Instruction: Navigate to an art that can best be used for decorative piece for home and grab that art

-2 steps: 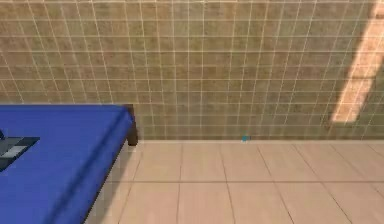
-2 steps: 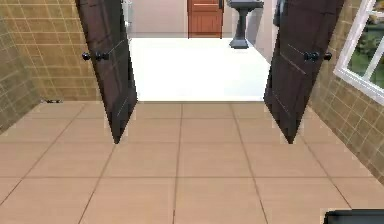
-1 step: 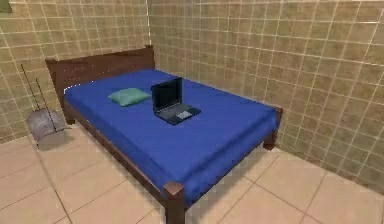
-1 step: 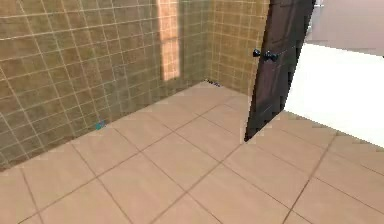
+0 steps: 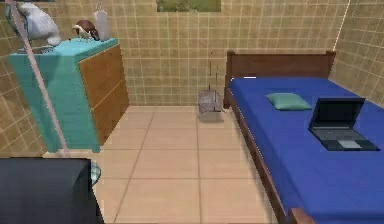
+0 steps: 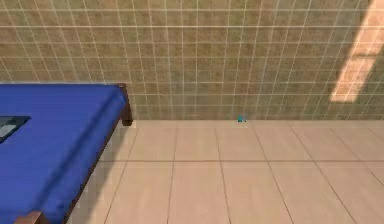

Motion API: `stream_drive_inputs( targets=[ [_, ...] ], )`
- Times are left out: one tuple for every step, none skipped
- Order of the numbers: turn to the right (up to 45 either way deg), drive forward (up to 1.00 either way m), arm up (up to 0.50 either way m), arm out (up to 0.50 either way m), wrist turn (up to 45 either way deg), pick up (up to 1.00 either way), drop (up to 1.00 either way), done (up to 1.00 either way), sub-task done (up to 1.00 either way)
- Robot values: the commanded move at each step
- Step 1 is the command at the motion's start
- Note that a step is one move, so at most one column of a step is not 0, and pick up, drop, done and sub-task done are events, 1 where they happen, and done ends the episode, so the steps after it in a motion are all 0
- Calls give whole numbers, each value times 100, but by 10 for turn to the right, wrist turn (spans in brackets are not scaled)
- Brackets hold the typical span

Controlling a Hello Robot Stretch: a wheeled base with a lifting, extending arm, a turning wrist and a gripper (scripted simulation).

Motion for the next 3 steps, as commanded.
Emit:
stream_drive_inputs(
  targets=[
    [0, 100, 0, 0, 0, 0, 0, 0, 0],
    [-150, 0, 0, 0, 0, 0, 0, 0, 0],
    [0, 15, 0, 0, 0, 0, 0, 0, 0]
  ],
)
